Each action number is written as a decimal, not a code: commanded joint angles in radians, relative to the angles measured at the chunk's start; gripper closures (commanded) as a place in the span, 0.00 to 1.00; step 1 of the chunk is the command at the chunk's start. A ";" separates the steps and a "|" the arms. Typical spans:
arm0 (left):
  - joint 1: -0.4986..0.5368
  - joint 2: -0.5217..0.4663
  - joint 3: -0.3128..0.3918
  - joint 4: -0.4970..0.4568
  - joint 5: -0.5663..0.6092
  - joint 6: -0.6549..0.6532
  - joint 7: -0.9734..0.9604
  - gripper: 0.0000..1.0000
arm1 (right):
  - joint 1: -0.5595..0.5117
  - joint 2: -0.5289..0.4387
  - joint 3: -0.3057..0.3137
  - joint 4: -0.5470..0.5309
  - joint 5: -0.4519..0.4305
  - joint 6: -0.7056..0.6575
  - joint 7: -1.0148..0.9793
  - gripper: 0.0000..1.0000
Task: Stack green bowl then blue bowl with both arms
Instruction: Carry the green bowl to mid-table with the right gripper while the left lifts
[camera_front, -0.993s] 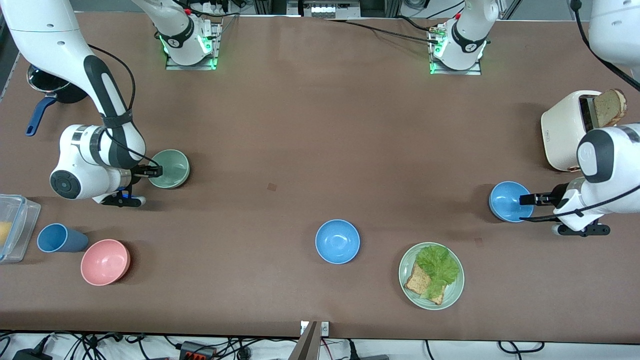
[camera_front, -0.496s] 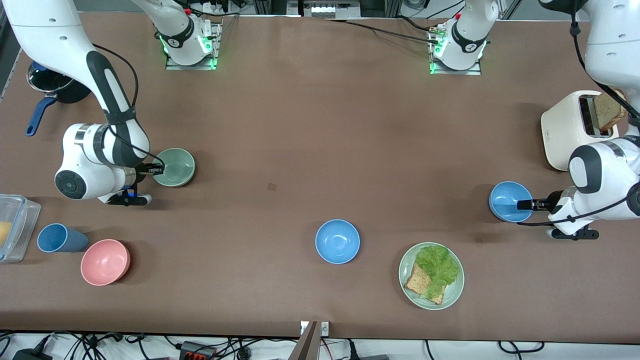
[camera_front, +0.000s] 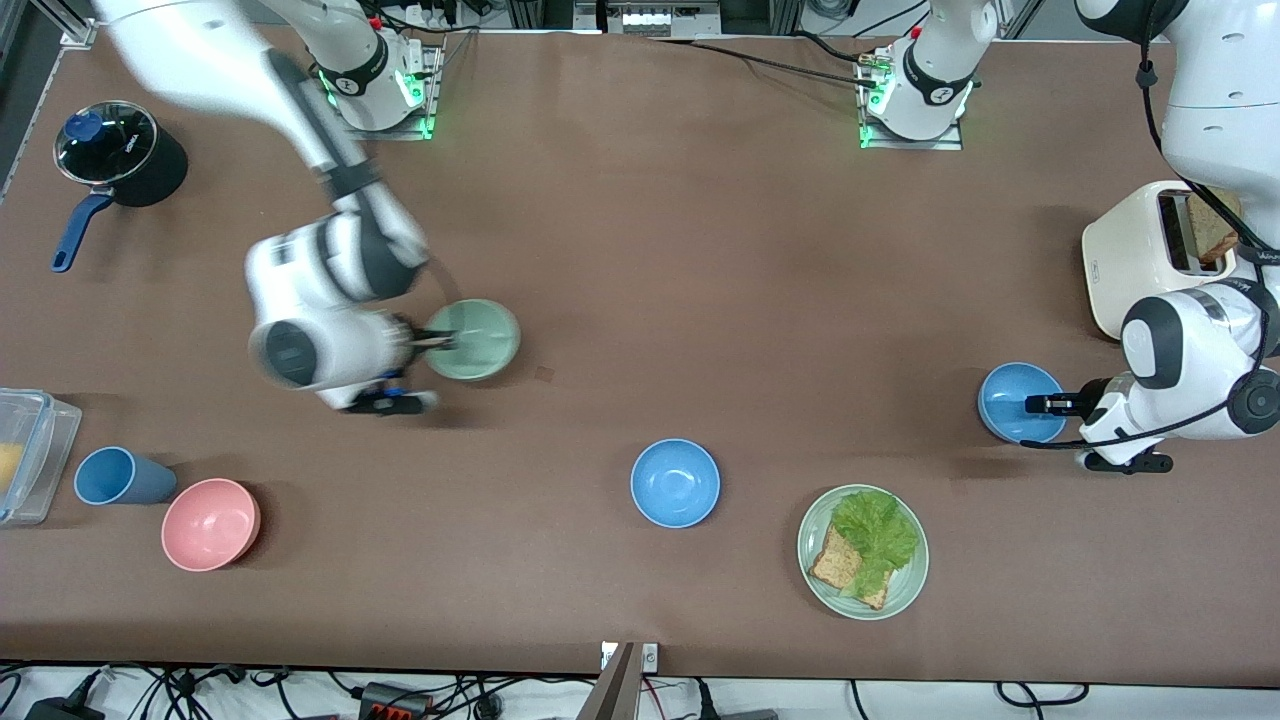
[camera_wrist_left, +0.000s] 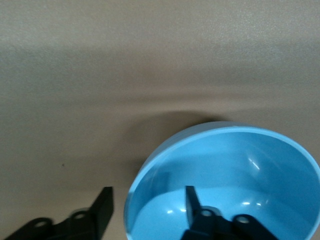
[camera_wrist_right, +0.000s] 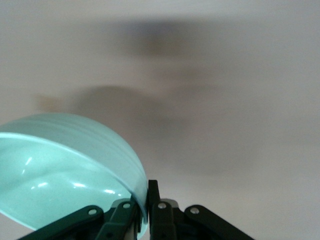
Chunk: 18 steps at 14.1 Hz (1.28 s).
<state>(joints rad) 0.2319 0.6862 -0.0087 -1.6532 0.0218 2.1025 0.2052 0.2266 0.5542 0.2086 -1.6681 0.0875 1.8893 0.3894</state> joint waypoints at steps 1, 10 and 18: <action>0.006 -0.028 -0.022 -0.025 0.003 -0.002 0.019 0.81 | 0.124 0.101 -0.011 0.122 0.122 -0.001 0.078 1.00; 0.012 -0.151 -0.114 -0.025 -0.015 -0.195 0.003 0.99 | 0.321 0.224 -0.012 0.126 0.242 0.294 0.167 1.00; 0.011 -0.344 -0.290 -0.086 -0.085 -0.328 -0.232 0.99 | 0.306 0.104 -0.096 0.296 0.096 0.041 0.284 0.00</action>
<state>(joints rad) 0.2324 0.4358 -0.2386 -1.6613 -0.0443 1.7771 0.0432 0.5450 0.7177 0.1551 -1.4241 0.2467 2.0506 0.6583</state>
